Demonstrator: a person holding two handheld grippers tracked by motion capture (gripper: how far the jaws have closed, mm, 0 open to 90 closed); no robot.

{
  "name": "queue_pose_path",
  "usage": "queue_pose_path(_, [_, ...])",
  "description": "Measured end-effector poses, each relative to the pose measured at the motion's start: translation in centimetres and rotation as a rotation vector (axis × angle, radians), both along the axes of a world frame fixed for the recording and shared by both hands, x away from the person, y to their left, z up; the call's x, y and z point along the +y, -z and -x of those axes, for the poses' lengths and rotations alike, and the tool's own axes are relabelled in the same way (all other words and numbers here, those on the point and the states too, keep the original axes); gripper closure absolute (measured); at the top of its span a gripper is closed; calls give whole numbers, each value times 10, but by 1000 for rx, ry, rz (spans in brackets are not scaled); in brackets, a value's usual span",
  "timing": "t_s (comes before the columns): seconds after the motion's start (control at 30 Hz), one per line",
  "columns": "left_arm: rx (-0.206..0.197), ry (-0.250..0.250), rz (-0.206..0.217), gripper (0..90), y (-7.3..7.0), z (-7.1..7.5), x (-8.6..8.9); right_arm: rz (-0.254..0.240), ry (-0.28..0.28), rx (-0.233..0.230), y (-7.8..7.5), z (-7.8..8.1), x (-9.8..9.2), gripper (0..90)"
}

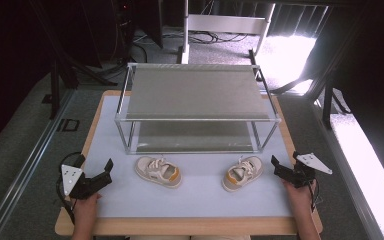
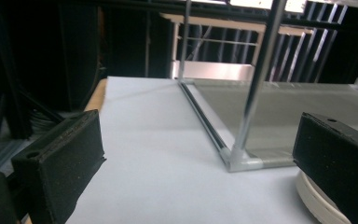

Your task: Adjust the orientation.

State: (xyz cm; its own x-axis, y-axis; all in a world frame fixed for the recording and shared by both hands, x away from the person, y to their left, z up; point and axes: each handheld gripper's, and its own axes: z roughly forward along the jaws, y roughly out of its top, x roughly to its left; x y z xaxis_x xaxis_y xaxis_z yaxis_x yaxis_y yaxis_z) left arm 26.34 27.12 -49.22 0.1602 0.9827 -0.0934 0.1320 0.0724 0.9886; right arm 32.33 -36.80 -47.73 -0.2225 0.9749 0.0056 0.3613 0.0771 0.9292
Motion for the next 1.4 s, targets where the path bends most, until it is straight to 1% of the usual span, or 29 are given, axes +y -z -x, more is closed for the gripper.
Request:
queue_pose_path(0.03, [0,-15,5,16,0,0,0,2,-4,0,0,0,0,117])
queue_pose_path(0.1, [6,-9,7,16,0,1,0,6,-4,0,0,0,1,117])
queue_pose_path(0.13, [12,5,6,16,0,1,0,10,-5,1,0,0,1,117])
queue_pose_path(0.23, [29,19,-5,16,-1,1,0,18,-9,6,0,0,2,120])
queue_pose_path(0.3, [38,44,-2,16,-1,1,1,21,-5,8,0,-1,2,124])
queue_pose_path(0.33, [38,44,-2,16,-1,1,1,21,-5,8,0,-1,2,124])
queue_pose_path(0.37, [31,73,9,16,-2,3,2,21,-5,8,0,-1,2,131])
queue_pose_path(0.43, [32,95,19,16,-3,3,4,22,-7,9,0,-1,3,131])
queue_pose_path(0.53, [39,160,41,16,-5,3,7,28,-16,3,0,0,3,128])
queue_pose_path(0.57, [49,185,51,16,-6,2,8,29,-16,4,0,0,3,128])
queue_pose_path(0.6, [57,189,43,16,-7,1,9,30,-18,3,0,0,3,128])
queue_pose_path(0.67, [83,235,46,16,-9,0,11,31,-18,3,0,0,3,128])
queue_pose_path(0.7, [90,245,51,16,-10,0,12,31,-20,2,0,0,4,128])
queue_pose_path(0.73, [95,269,59,16,-12,-1,14,31,-22,1,0,0,4,128])
queue_pose_path(0.77, [100,271,57,16,-13,-1,15,32,-23,1,0,0,4,128])
queue_pose_path(0.83, [114,317,74,16,-15,-2,18,36,-25,3,0,0,4,128])
queue_pose_path(0.87, [121,316,64,16,-15,-2,19,37,-24,2,0,0,4,128])
queue_pose_path(0.93, [134,353,31,16,-15,-1,20,38,-28,2,0,0,4,127])
queue_pose_path(0.97, [147,350,1,16,-16,-1,20,38,-28,1,0,0,4,126])
queue_pose_path(1.0, [158,373,-14,16,-16,-1,20,38,-28,1,0,0,4,126])
queue_pose_path(1.07, [187,378,-50,16,-16,-1,20,35,-30,5,0,0,4,126])
queue_pose_path(1.1, [207,394,-63,16,-17,-1,20,34,-30,6,0,0,4,126])
queue_pose_path(1.13, [220,388,-80,16,-18,-1,20,34,-29,5,0,0,4,126])
queue_pose_path(1.23, [260,405,-112,17,-22,-1,21,31,-22,6,0,0,4,127])
queue_pose_path(1.27, [277,419,-122,17,-23,-1,22,28,-20,6,0,0,3,127])
queue_pose_path(1.3, [290,422,-141,17,-25,-1,21,25,-22,5,0,0,3,126])
queue_pose_path(1.33, [290,422,-141,17,-25,-1,21,25,-22,5,0,0,3,126])
queue_pose_path(1.37, [339,446,-179,17,-29,-3,20,27,-21,6,0,0,3,126])
queue_pose_path(1.4, [370,453,-202,17,-31,-3,18,29,-21,5,0,0,3,127])
